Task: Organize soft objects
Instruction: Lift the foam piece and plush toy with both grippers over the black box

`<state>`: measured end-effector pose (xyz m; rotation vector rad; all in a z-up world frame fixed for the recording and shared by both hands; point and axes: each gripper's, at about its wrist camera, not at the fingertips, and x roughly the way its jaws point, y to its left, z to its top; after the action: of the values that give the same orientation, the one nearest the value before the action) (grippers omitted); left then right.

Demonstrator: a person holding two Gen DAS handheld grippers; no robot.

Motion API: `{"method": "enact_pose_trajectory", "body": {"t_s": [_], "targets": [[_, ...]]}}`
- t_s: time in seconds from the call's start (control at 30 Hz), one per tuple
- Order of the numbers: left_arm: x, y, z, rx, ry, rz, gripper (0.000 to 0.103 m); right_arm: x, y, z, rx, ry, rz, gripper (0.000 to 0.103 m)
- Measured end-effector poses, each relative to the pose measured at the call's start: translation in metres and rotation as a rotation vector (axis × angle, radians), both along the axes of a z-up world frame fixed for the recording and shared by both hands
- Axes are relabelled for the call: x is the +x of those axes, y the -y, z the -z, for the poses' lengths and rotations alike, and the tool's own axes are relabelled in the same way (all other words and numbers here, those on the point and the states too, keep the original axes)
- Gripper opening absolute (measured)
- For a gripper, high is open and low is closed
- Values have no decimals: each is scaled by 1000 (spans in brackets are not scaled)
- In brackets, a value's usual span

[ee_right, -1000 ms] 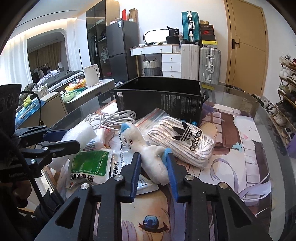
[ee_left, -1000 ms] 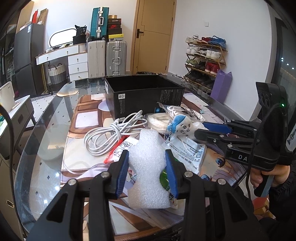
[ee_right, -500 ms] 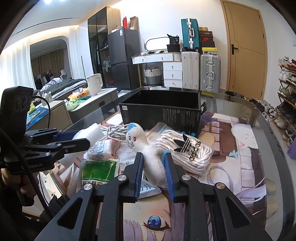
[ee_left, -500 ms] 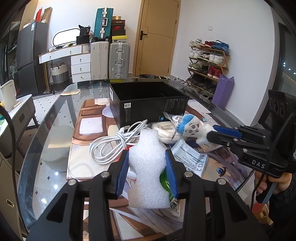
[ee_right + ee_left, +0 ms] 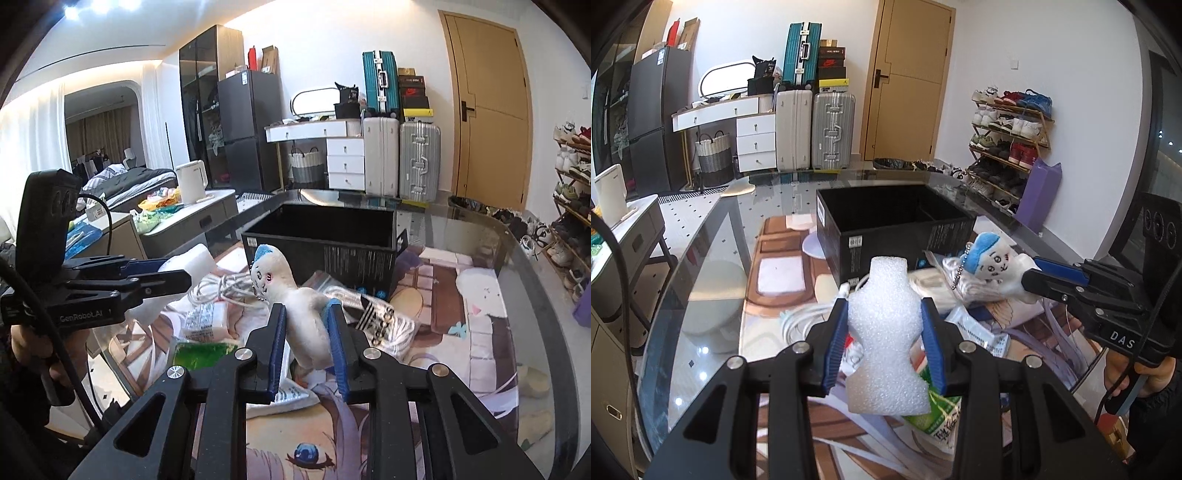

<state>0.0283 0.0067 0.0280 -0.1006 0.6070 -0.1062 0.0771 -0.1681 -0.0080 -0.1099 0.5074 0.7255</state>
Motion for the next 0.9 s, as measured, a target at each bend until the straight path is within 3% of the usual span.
{"method": "enact_pose_trajectory", "body": {"t_s": [0.9], "targets": [[57,-8,-45,13,74,-20,37,36,-4,-49,60,77,39,23]]}}
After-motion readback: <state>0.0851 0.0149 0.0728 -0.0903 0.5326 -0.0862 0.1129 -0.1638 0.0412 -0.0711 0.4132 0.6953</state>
